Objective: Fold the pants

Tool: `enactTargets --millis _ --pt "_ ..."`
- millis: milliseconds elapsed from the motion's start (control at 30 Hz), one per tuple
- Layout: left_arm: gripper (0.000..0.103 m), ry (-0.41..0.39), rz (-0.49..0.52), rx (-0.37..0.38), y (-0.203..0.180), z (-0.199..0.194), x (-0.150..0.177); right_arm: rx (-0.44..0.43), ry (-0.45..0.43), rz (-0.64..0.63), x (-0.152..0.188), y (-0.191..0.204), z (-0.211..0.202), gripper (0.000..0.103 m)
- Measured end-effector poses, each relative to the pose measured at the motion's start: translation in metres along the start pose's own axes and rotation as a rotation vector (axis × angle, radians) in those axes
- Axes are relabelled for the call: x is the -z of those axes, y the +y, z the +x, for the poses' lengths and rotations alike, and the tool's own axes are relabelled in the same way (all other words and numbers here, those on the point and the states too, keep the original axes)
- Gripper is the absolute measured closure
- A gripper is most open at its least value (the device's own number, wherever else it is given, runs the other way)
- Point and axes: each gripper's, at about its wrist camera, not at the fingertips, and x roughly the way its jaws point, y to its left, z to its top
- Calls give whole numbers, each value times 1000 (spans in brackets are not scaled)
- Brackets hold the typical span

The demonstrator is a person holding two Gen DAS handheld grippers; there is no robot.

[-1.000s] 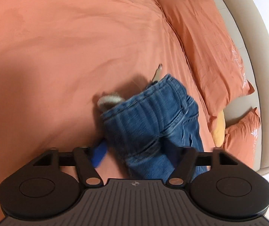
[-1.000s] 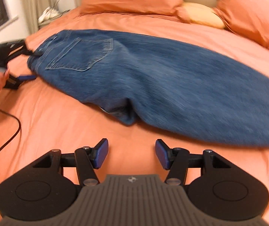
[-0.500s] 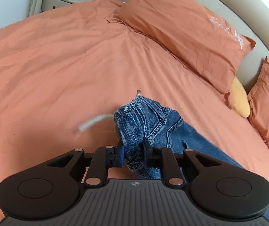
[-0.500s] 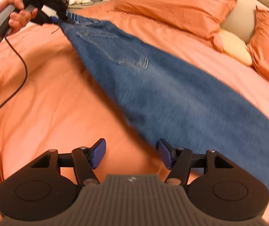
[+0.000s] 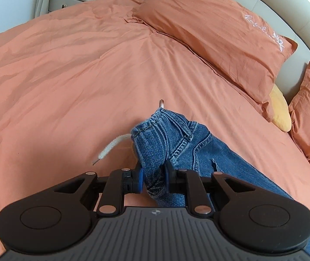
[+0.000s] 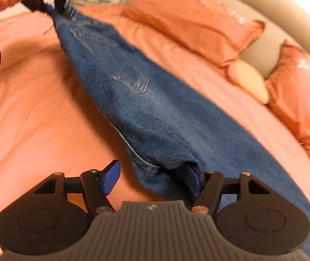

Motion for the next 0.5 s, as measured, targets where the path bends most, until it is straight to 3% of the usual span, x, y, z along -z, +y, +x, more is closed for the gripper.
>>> enactTargets --millis 100,167,200,233,300,400,500 --pt "83 0 2 -11 -3 -2 1 -52 23 13 2 0 15 46" --pt "83 5 4 -15 -4 -3 0 -101 41 35 0 5 21 64" --pt "83 7 8 -18 -6 -4 -1 -101 35 41 -1 11 19 80" --pt "83 6 20 -23 -7 -6 -3 -74 18 55 -3 15 13 84" --pt "83 -7 59 -45 -13 -11 -8 -54 -18 148 -2 12 -5 92" --pt "83 7 134 -110 -20 -8 -14 -55 -64 247 6 12 -28 95" --pt "83 51 155 -180 -11 10 -10 -65 -49 306 15 26 -27 98"
